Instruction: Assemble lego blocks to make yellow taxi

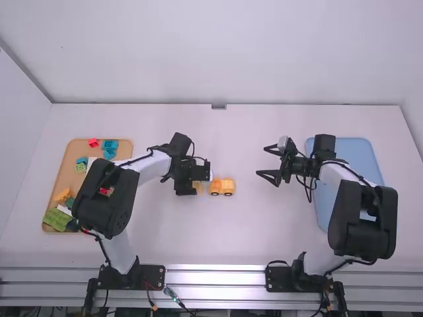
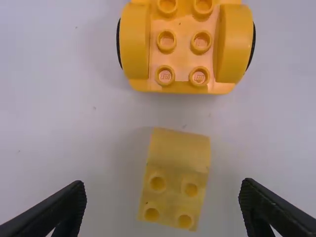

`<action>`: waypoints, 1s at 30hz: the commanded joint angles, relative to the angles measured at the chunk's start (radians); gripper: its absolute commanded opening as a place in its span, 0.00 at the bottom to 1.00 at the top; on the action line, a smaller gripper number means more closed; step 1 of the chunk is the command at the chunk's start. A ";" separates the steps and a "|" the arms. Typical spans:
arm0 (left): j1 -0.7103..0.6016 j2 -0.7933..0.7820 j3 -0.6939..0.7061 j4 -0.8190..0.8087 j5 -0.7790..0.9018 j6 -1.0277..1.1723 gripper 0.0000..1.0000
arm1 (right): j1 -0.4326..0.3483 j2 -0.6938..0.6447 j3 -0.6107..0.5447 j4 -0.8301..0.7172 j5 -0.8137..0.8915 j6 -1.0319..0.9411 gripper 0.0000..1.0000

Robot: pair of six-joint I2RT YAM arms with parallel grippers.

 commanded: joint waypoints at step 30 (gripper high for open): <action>-0.001 0.008 -0.088 0.085 0.037 -0.070 0.60 | 0.021 -0.021 -0.011 -0.001 -0.021 -0.002 0.99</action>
